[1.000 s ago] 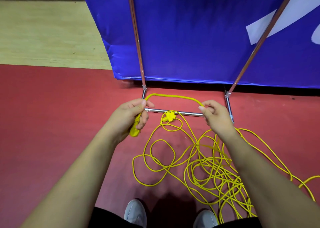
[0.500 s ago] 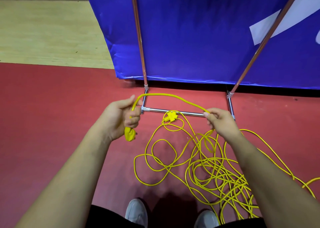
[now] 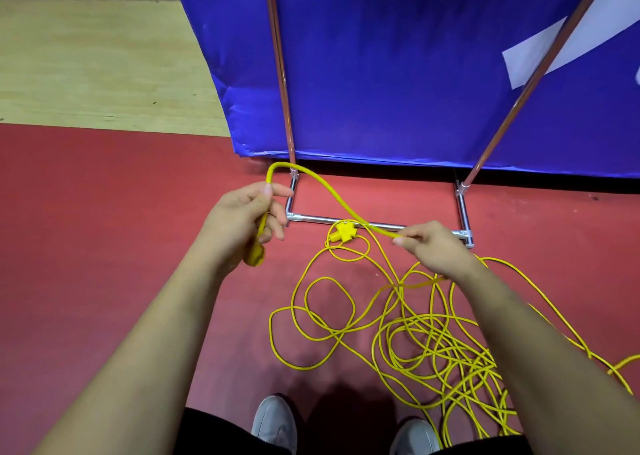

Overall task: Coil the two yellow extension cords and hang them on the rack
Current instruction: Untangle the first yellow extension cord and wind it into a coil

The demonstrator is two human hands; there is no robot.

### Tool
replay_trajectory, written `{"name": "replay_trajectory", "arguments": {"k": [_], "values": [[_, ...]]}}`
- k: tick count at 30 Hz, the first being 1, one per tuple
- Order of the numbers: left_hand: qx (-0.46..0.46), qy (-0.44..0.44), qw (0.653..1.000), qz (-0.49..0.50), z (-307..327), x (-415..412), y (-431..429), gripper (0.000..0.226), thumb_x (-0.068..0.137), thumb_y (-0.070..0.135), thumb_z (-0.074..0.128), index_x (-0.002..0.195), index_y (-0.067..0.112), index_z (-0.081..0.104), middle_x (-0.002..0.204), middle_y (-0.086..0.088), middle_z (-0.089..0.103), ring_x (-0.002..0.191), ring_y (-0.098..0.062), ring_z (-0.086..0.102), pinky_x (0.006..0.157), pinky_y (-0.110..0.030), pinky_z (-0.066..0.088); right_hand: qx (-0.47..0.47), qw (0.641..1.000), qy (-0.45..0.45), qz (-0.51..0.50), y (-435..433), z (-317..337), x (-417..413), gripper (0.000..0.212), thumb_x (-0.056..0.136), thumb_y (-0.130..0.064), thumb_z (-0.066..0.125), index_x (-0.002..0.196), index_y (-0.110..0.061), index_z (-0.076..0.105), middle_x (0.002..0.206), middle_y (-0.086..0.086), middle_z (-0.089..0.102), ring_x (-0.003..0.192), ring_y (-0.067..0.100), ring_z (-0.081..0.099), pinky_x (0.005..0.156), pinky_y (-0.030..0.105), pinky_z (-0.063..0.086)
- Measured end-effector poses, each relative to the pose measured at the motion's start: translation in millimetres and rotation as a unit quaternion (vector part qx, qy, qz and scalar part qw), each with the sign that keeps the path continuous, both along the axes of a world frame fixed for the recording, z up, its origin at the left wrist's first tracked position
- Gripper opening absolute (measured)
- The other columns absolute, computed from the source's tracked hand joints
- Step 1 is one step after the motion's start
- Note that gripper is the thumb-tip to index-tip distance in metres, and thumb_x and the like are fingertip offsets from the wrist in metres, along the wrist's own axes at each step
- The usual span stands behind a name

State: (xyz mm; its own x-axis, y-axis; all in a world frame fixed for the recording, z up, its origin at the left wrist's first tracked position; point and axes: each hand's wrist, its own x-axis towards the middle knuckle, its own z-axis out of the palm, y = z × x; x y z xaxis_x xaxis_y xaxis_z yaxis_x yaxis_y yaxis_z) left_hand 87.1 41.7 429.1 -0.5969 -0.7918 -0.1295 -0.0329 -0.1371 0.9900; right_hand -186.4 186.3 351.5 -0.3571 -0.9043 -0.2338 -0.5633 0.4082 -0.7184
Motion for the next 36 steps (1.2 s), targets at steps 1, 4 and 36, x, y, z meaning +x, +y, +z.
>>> {"name": "replay_trajectory", "arguments": {"k": [1,4,36], "values": [[-0.04,-0.056,0.998,-0.008,-1.4,-0.5,1.1,0.027,0.102,0.02,0.04,0.104,0.004,0.061,0.061,-0.005,0.064,0.044,-0.017,0.057,0.04,-0.021,0.028,0.054,0.996,0.033,0.063,-2.5,9.2,5.8,0.025,0.091,-0.015,0.064,0.067,-0.008,0.065,0.052,-0.008,0.047,0.049,0.005,0.04,0.052,0.021,0.037],[-0.109,-0.173,0.976,-0.074,-10.7,-9.8,11.7,0.02,0.1,0.018,0.044,0.102,0.003,0.058,0.066,-0.009,0.071,0.052,-0.021,0.066,0.042,-0.022,0.035,0.191,0.951,0.025,0.24,-5.8,36.5,33.1,0.014,0.087,-0.011,0.064,0.081,-0.013,0.077,0.064,-0.006,0.064,0.064,0.006,0.058,0.066,0.024,0.049],[0.177,-0.031,0.98,-0.081,-3.9,-17.2,18.2,0.024,0.095,0.009,0.039,0.076,0.002,0.052,0.045,0.003,0.03,0.035,-0.01,0.025,0.041,-0.021,0.017,-0.135,0.972,-0.176,0.076,-6.1,39.5,35.0,0.011,0.095,-0.006,0.056,0.09,-0.003,0.066,0.07,0.004,0.064,0.064,0.013,0.061,0.068,0.019,0.048]]}}
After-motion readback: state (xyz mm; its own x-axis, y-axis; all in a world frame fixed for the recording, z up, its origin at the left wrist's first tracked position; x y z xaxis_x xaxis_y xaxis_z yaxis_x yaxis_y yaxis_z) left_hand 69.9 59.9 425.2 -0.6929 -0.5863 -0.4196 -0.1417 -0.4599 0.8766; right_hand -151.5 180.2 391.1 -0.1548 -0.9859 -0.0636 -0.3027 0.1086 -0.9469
